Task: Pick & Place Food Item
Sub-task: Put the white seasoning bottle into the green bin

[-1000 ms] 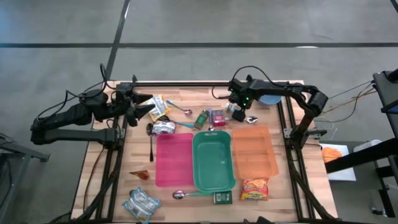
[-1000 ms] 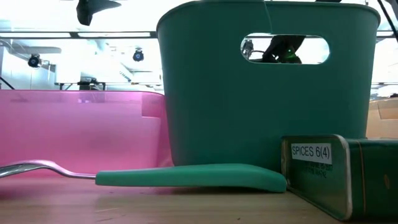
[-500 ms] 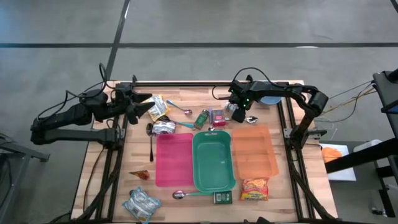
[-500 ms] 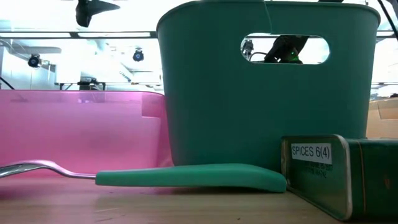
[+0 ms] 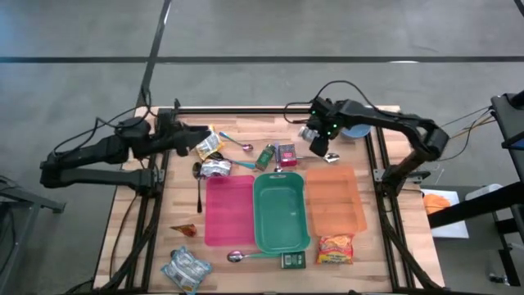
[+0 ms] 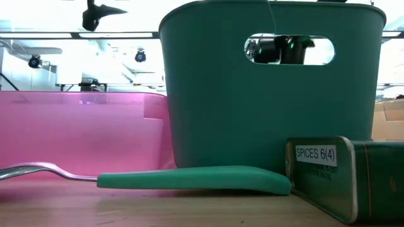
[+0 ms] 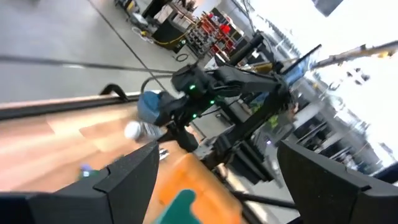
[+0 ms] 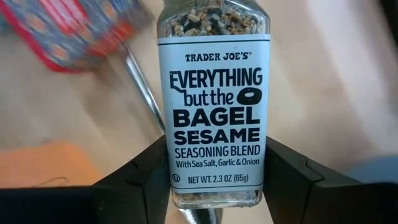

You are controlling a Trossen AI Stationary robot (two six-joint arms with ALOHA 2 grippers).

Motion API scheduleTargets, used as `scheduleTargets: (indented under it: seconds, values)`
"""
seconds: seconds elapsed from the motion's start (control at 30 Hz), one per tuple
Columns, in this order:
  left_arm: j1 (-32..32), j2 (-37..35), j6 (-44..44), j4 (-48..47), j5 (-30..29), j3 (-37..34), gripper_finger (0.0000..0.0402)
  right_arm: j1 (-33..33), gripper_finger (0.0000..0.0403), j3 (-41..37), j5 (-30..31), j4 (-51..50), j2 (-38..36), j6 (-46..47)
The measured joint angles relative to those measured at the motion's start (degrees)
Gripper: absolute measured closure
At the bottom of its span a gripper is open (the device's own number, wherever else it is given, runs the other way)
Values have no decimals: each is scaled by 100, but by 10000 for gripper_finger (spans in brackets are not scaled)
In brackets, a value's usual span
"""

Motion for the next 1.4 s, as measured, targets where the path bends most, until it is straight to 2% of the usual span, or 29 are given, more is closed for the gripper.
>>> scheduleTargets:
  seconds: [0.2, 0.37, 0.57, 0.83, 1.07, 1.4]
  values:
    - [141, 784, -1124, 538, 79, 39, 72, 441, 214, 389, -3, -244, -770, 275]
    - [474, 1474, -1490, 517, 835, 375, 72, 1028, 214, 894, -1, -246, -1028, 398]
    - [851, 2196, -1553, 378, 1718, 824, 72, 1620, 214, 1606, 33, -334, -730, 710]
    - [916, 2967, -1596, 208, 2275, 1257, 72, 2412, 214, 2291, 28, -346, -92, 696]
    - [842, 3461, -1598, 212, 2840, 1445, 72, 2631, 214, 2646, 219, -330, 324, 863]
    - [624, 3856, -1693, 261, 2914, 1433, 72, 2736, 214, 3053, 237, -344, 503, 863]
